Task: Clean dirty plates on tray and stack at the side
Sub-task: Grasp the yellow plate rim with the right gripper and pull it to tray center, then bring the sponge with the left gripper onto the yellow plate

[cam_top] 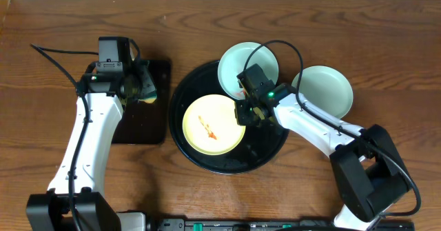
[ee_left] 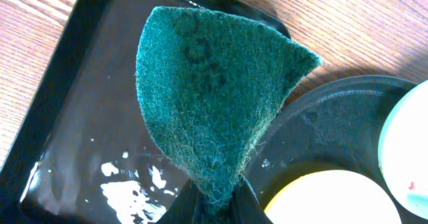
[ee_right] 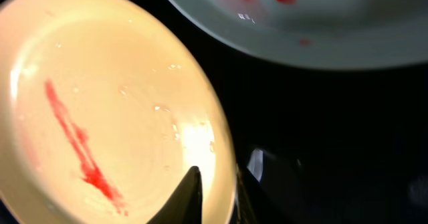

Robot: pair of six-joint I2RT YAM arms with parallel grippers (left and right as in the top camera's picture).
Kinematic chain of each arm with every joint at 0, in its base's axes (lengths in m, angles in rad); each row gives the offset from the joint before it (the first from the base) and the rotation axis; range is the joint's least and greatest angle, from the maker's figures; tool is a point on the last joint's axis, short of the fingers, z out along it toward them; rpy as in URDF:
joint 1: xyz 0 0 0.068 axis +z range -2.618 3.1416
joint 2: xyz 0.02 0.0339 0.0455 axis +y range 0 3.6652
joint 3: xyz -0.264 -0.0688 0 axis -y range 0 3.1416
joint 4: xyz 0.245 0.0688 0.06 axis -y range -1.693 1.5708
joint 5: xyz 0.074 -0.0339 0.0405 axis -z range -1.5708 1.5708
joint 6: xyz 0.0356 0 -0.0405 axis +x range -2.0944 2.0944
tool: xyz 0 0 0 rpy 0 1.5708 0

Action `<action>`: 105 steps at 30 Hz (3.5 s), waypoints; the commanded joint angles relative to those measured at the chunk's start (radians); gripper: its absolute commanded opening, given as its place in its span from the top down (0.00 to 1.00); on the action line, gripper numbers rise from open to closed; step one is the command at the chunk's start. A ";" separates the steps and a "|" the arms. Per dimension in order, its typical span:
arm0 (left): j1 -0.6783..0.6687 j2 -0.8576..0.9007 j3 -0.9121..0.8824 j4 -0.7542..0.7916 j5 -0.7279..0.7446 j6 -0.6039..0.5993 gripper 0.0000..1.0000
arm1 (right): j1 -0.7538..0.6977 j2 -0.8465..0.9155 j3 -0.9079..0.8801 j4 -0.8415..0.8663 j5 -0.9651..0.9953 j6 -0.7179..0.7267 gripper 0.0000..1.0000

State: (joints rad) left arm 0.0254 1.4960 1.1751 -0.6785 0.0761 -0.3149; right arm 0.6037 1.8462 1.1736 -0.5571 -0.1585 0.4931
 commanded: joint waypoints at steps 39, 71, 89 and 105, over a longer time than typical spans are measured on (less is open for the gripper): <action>0.002 0.001 0.007 -0.020 0.013 -0.005 0.93 | -0.021 0.328 0.509 -0.495 0.056 -0.376 0.70; -0.156 0.019 0.007 -0.109 -0.006 -0.103 0.92 | -0.012 0.393 0.507 -0.526 0.057 -0.201 0.99; -0.423 0.293 0.007 0.035 -0.006 -0.195 0.93 | -0.012 0.393 0.507 -0.525 0.057 -0.202 0.99; -0.459 0.298 -0.022 -0.039 0.156 -0.064 0.93 | -0.012 0.393 0.507 -0.525 0.056 -0.202 0.99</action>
State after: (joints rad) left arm -0.4271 1.7912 1.1725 -0.7097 0.1112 -0.4698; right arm 0.5865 2.2269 1.6917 -1.0744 -0.1452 0.2642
